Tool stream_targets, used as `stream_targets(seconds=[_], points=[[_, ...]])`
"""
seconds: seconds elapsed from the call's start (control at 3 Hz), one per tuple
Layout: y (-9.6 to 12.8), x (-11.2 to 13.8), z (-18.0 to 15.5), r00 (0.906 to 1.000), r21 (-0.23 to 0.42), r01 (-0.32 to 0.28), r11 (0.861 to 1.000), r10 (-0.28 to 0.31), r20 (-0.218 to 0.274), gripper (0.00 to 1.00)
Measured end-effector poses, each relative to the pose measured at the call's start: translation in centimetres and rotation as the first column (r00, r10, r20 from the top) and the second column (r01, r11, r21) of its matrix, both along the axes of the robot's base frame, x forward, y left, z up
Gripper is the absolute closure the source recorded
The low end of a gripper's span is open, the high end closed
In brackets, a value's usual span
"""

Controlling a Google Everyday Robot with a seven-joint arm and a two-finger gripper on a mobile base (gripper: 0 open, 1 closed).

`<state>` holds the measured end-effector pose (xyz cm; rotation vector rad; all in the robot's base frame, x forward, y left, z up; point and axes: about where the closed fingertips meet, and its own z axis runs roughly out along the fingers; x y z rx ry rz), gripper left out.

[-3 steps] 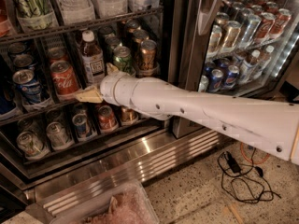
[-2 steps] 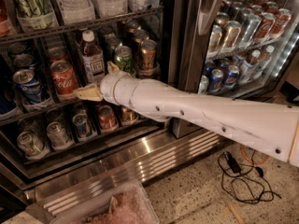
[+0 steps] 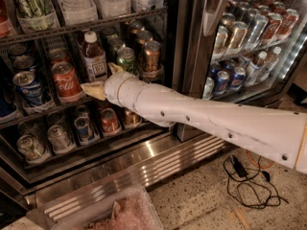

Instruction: Pick blue plastic bottle from middle shelf of fridge

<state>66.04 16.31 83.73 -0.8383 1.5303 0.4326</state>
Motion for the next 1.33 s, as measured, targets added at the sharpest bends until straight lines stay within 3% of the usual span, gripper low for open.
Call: stream_targets(seconds=[0.33,1.33], points=[[1.49,0.40,-1.17,0.9993,-0.001,-0.032,0.999,0.032,-0.021,0.27],[1.26,0.45,-0.88,0.9995,-0.009,-0.029,1.000,0.029,-0.013,0.28]])
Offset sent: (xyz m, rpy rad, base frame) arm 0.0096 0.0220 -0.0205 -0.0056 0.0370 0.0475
